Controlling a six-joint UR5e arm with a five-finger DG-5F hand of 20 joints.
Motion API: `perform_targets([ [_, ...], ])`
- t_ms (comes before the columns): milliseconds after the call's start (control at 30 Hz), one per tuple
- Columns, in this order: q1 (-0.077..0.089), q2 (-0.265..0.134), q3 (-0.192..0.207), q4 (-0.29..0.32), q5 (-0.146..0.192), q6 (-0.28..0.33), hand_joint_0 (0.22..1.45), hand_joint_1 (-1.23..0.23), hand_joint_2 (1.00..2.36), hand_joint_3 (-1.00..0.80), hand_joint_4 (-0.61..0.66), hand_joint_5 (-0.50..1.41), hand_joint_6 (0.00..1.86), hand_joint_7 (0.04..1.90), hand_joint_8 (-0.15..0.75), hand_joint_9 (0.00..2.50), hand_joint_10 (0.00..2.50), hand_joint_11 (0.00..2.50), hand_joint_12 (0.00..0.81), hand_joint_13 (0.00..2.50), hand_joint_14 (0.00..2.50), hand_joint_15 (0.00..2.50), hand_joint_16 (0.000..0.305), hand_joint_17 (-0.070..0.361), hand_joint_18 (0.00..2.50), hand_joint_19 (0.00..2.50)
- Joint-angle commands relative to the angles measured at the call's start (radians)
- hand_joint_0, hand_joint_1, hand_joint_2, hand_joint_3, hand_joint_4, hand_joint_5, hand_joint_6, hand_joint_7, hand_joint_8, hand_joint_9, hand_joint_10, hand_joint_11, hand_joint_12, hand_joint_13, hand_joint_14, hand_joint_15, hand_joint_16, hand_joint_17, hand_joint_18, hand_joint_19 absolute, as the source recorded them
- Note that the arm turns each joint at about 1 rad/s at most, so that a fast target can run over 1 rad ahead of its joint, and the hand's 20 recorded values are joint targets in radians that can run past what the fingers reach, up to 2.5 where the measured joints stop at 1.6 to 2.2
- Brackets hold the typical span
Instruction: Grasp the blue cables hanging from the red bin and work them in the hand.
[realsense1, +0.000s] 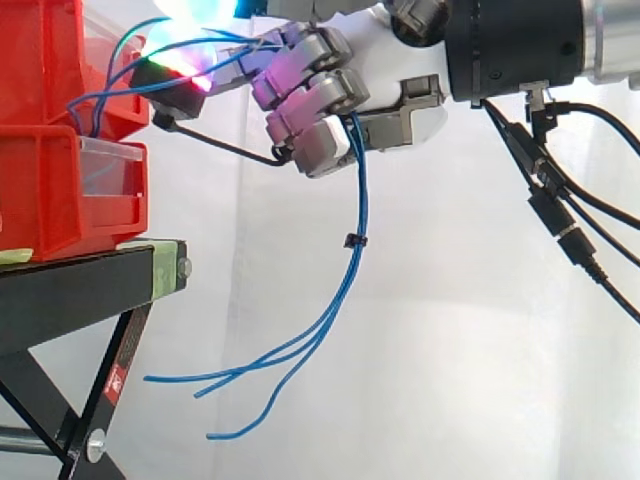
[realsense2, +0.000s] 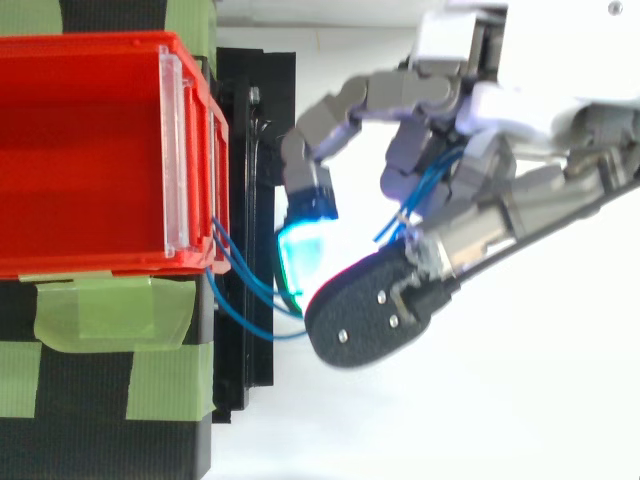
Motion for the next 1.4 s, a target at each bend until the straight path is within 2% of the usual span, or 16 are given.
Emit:
perform_targets([
  [0,0.006,0.000,0.000,-0.003,-0.023,0.000,0.89,-0.67,1.02,-0.26,0.17,0.20,0.89,1.24,0.649,1.84,2.50,2.50,0.730,2.10,2.50,2.00,0.210,0.158,2.50,0.59],
  [867,0.015,0.000,0.000,-0.001,-0.023,-0.006,0.90,-0.67,1.02,-0.28,0.18,0.16,0.95,1.22,0.649,1.84,2.50,2.50,0.730,2.10,2.50,2.00,0.210,0.158,2.50,0.59],
  [1367,0.014,0.000,0.000,-0.003,-0.020,-0.006,0.91,-0.66,1.02,-0.29,0.18,0.15,0.96,1.20,0.649,1.84,2.50,2.50,0.730,2.10,2.50,2.00,0.210,0.158,2.50,0.59],
])
